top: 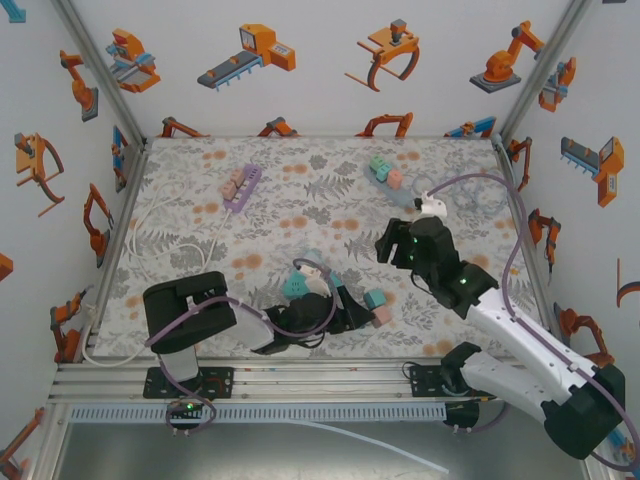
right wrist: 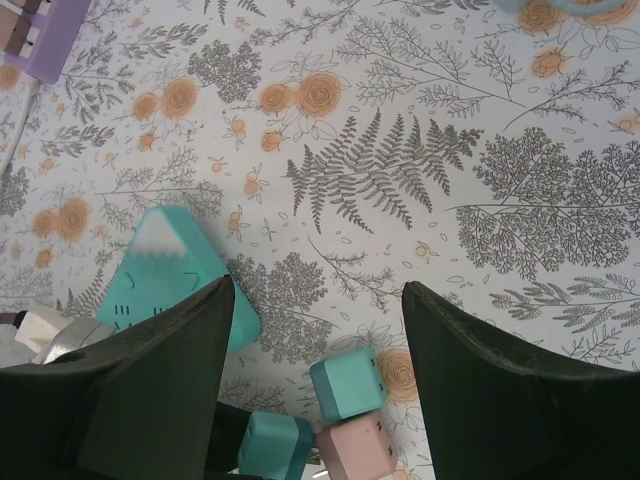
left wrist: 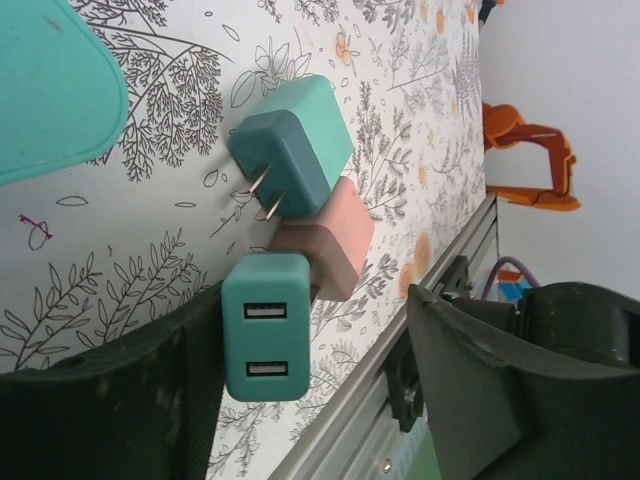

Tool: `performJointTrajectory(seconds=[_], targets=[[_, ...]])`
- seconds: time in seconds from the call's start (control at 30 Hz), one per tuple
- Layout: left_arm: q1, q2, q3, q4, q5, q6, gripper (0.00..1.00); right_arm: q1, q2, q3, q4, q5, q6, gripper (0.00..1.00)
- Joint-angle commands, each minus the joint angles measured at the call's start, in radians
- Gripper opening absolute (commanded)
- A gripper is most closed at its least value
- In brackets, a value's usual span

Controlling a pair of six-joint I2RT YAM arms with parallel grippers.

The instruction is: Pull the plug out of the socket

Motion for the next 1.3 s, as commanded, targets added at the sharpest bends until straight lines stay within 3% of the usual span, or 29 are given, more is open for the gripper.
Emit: performJointTrajectory(seconds=[0.0, 0.13, 0.2, 0.33, 0.5, 0.67, 0.77, 0.9, 1.03, 1.17, 1.27], targets=[[-0.006, -0.04, -0.006, -0.193, -0.062, -0.02, 0.7, -0.004, -0.018, -0.01, -0.003, 0.032, -0.008, 0.63], [-0.009, -0.108, 0.041, -0.428, -0.101, -0.012, 0.81, -0.004, -0.023, -0.01, -0.006, 0.035, -0.013, 0.63], [-0.011, -0.129, 0.055, -0.485, -0.114, 0.004, 0.9, -0.004, -0.026, -0.013, -0.007, 0.037, -0.012, 0.63], [-0.014, -0.147, 0.077, -0.541, -0.123, 0.037, 0.97, -0.004, -0.037, -0.016, -0.01, 0.046, -0.015, 0.63], [-0.034, -0.214, 0.107, -0.667, -0.215, 0.109, 0.99, -0.004, -0.046, -0.012, -0.02, 0.068, -0.033, 0.63], [-0.102, -0.275, 0.255, -0.96, -0.375, 0.299, 0.99, -0.005, -0.011, 0.008, -0.017, 0.093, -0.088, 0.65], [-0.133, -0.283, 0.327, -1.06, -0.445, 0.396, 0.99, -0.012, 0.046, 0.041, -0.008, 0.13, -0.14, 0.76], [-0.168, -0.294, 0.372, -1.091, -0.507, 0.522, 0.99, -0.058, 0.182, 0.123, 0.0, 0.144, -0.248, 0.9], [-0.205, -0.33, 0.374, -1.033, -0.522, 0.676, 0.99, -0.132, 0.358, 0.237, -0.011, 0.099, -0.359, 0.96], [-0.205, -0.394, 0.313, -0.933, -0.446, 0.773, 0.98, -0.195, 0.561, 0.417, -0.083, 0.032, -0.443, 0.97], [-0.161, -0.465, 0.252, -0.851, -0.306, 0.806, 0.98, -0.25, 0.722, 0.582, -0.159, -0.037, -0.459, 0.98]])
